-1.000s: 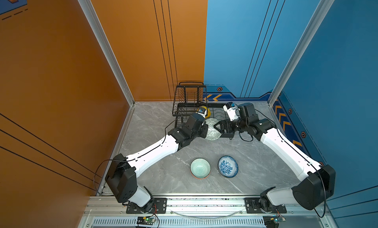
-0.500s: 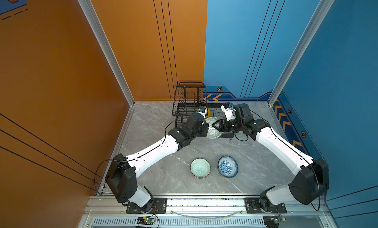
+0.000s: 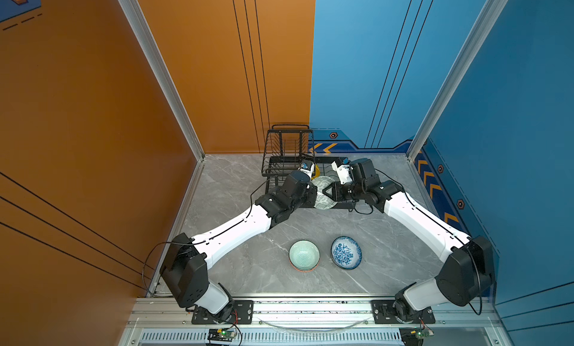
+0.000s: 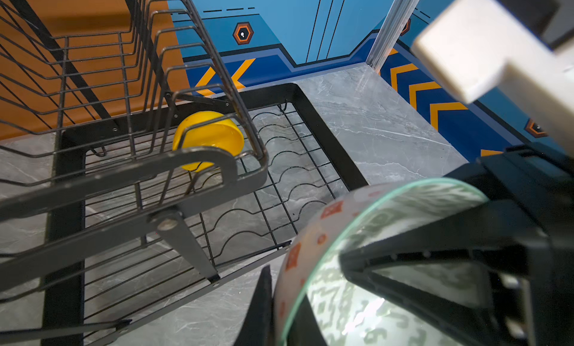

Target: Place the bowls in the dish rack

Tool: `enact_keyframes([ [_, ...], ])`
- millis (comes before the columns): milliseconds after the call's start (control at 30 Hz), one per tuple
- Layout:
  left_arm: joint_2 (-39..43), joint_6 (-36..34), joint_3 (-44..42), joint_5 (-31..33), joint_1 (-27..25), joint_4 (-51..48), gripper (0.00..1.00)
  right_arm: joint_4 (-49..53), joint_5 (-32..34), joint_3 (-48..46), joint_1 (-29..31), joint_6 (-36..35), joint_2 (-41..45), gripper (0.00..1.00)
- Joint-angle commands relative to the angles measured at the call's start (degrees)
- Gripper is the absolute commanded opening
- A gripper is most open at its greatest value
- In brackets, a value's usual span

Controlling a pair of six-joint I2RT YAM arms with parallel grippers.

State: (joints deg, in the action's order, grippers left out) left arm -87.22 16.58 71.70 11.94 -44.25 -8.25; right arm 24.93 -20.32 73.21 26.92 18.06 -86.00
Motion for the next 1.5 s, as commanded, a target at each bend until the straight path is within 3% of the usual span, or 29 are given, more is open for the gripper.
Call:
enact_keyframes([
  [0,0.03,0.74,0.57,-1.91,-0.11,3.59,0.0,-0.57,0.53,-0.52,-0.11,0.84,-0.31,0.15],
  [167,0.03,0.47,-0.42,-3.35,-0.48,3.77,0.0,-0.58,1.1,-0.62,-0.26,0.79,-0.22,0.01],
  [333,0.42,0.47,-1.72,-4.34,-0.65,3.69,0.01,-0.51,1.57,-0.79,-0.2,0.58,-0.09,0.0],
  [467,0.48,-0.29,-1.48,-4.75,-0.6,1.4,0.21,-0.49,2.24,-0.96,-0.27,-0.54,0.3,0.0],
  [700,1.11,-2.22,-0.89,-5.74,-0.27,-2.03,0.47,0.12,4.42,-1.11,-0.2,-2.0,0.73,0.0],
  [833,1.38,-3.64,0.49,-7.56,-0.02,-7.68,0.76,0.3,5.87,-0.97,-0.63,-2.85,1.01,0.0],
  [967,2.97,-4.44,0.02,-7.73,0.4,-9.23,0.96,0.3,7.56,-0.6,-1.21,-4.02,0.79,0.0],
  [1267,4.42,-6.34,0.47,-9.74,2.76,-14.07,0.98,-1.15,14.8,0.8,-2.83,-10.3,0.02,0.0],
  [1467,4.79,-6.47,0.2,-9.74,3.72,-14.16,0.98,-8.92,20.05,-1.13,-5.16,-15.25,-0.58,0.0],
])
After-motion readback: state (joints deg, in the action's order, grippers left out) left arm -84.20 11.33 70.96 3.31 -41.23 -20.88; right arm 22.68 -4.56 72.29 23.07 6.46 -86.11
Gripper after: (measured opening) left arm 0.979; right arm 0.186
